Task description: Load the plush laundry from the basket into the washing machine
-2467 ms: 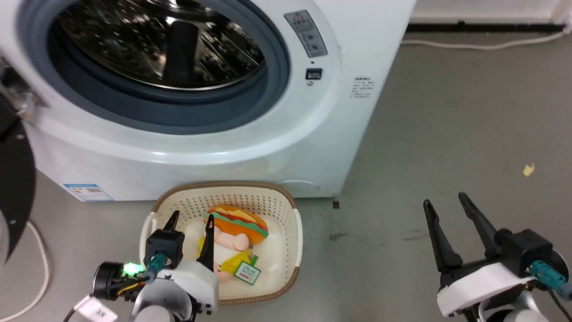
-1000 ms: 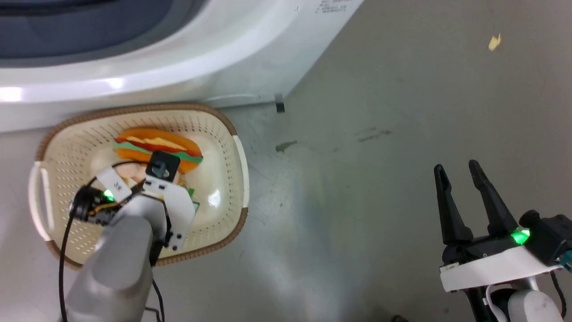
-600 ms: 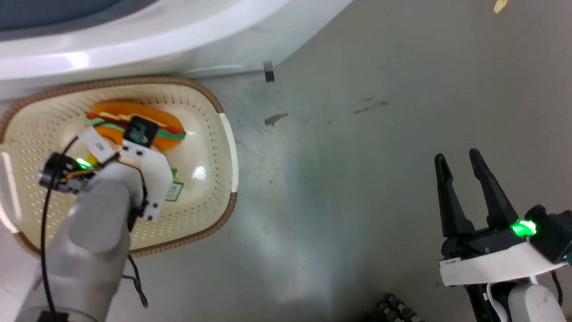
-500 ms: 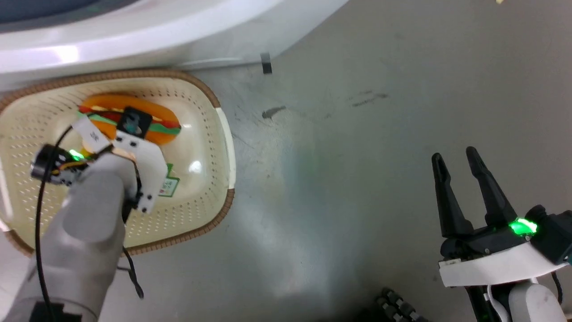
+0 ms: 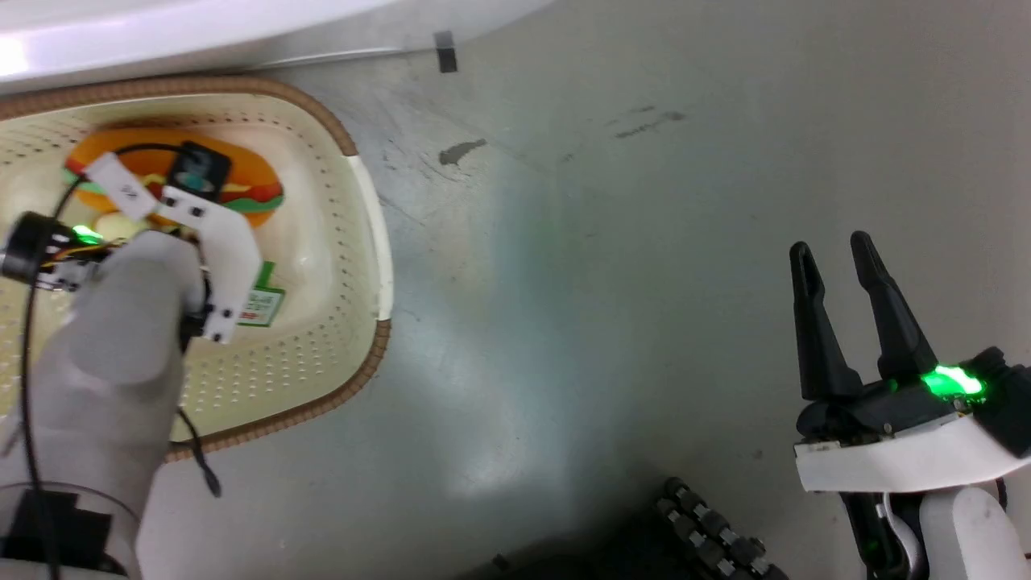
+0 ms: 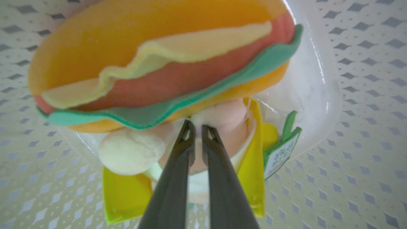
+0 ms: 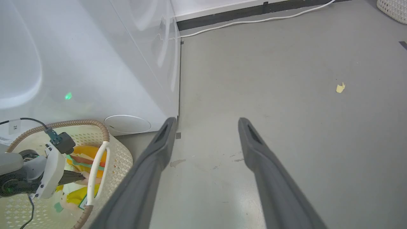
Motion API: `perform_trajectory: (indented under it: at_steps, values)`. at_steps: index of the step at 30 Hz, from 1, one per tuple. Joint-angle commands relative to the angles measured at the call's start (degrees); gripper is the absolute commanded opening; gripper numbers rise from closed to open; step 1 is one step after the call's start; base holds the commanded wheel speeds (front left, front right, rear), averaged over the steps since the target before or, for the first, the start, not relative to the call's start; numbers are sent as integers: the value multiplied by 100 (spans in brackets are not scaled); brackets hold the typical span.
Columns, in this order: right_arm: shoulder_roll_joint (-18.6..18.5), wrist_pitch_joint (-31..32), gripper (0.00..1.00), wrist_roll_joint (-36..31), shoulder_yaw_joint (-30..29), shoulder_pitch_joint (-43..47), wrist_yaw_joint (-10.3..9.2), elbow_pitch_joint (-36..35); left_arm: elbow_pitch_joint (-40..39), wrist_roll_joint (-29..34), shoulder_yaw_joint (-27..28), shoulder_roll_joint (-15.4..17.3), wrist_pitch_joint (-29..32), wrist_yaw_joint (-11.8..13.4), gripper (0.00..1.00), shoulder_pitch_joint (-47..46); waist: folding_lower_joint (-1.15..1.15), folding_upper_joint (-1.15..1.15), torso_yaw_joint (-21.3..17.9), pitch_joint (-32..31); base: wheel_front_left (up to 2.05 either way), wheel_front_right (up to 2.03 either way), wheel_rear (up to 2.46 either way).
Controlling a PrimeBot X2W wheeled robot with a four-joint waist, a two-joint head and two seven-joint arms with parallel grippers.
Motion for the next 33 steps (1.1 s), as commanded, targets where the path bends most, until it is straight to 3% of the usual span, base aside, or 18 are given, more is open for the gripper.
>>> perform_trajectory:
  at_steps: [1, 10, 14, 22, 26, 33]
  values:
    - [-2, -61, 100, 76, 28, -130, -5, -4, 202, -58, -37, 99, -23, -5, 0, -148, 0, 0, -92, 62, 0, 0, 0]
    - [-2, -168, 100, 145, 239, -540, -5, 144, 766, -459, 80, 412, -510, 161, 0, -137, 0, 0, -443, -157, 0, 0, 0]
    - [-3, -202, 100, 6, 106, -566, -5, 147, 878, -539, 14, 259, -756, 115, 0, -97, 0, 0, -285, -478, 0, 0, 0]
    - [-3, -202, 100, -586, -187, -203, -5, 185, 920, -795, 7, -379, -1516, -1, 0, 602, 0, 0, 426, -1851, 0, 0, 0]
    - [-3, -202, 100, -859, -288, 79, -5, 225, 919, -983, 54, -645, -2208, -68, 0, 1130, 0, 0, 803, -2615, 0, 0, 0]
    - [-3, -202, 100, -1094, -408, 385, -5, 310, 793, -1293, 210, -942, -3124, -149, 0, 1734, 0, 0, 1193, -3289, 0, 0, 0]
